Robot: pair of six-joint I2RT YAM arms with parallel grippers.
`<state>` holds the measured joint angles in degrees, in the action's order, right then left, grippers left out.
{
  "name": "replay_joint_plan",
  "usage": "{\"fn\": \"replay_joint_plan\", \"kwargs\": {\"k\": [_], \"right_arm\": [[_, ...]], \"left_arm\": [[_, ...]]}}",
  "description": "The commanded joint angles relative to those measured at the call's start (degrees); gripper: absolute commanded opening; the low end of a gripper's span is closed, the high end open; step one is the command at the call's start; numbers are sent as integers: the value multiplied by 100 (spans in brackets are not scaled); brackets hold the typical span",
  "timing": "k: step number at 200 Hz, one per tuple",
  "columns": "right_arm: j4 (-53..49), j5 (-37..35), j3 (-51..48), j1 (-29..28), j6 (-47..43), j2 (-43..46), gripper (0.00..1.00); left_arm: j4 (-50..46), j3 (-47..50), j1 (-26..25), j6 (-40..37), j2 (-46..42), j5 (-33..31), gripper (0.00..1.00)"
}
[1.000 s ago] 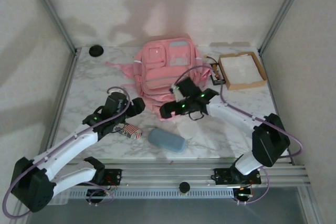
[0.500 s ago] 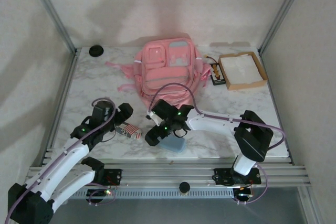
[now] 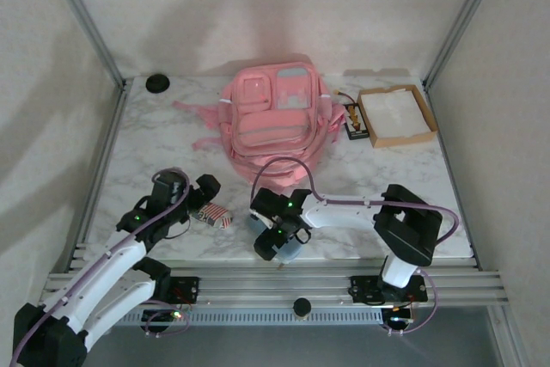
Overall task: Pack the student bag
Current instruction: Pick up the glasses case from the bottom-center of the table, then open the student bag at the center of the table.
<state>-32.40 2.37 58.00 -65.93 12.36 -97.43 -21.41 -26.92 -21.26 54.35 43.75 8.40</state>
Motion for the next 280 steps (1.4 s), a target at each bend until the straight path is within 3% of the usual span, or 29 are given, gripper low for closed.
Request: {"fn": "replay_joint_plan", "kwargs": {"k": [1, 37, 68, 117, 143, 167, 207, 231, 265, 280], "right_arm": [[-109, -336, -27, -20, -30, -212, 99], [-62, -562, 2, 23, 149, -212, 98], [89, -286, -164, 186, 182, -35, 83], [190, -184, -210, 620, 281, 523, 73], [158, -43, -236, 936, 404, 919, 72], [147, 323, -228, 1258, 553, 1448, 72], [-136, 963, -261, 2347, 821, 2306, 69], [-431, 1146, -163, 3192, 958, 2586, 69], [-512, 1282, -66, 4308, 1040, 2671, 70], [-407, 1404, -22, 4650, 1033, 2652, 70]], "left_arm": [[132, 63, 49, 190, 10, 63, 99], [236, -48, 50, 160, 97, 90, 100], [385, -153, 49, 157, 252, 147, 99], [815, -590, 38, -233, 686, 215, 99], [942, -1291, -52, -1417, 1317, 88, 93], [550, -2398, -161, -2778, 2447, -213, 84], [227, -4117, -774, -4738, 4144, -515, 77], [375, -4641, -863, -5663, 4768, 197, 78], [511, -5189, -982, -6726, 5566, 324, 78], [114, -5640, -1065, -7153, 5961, 483, 78]]}}
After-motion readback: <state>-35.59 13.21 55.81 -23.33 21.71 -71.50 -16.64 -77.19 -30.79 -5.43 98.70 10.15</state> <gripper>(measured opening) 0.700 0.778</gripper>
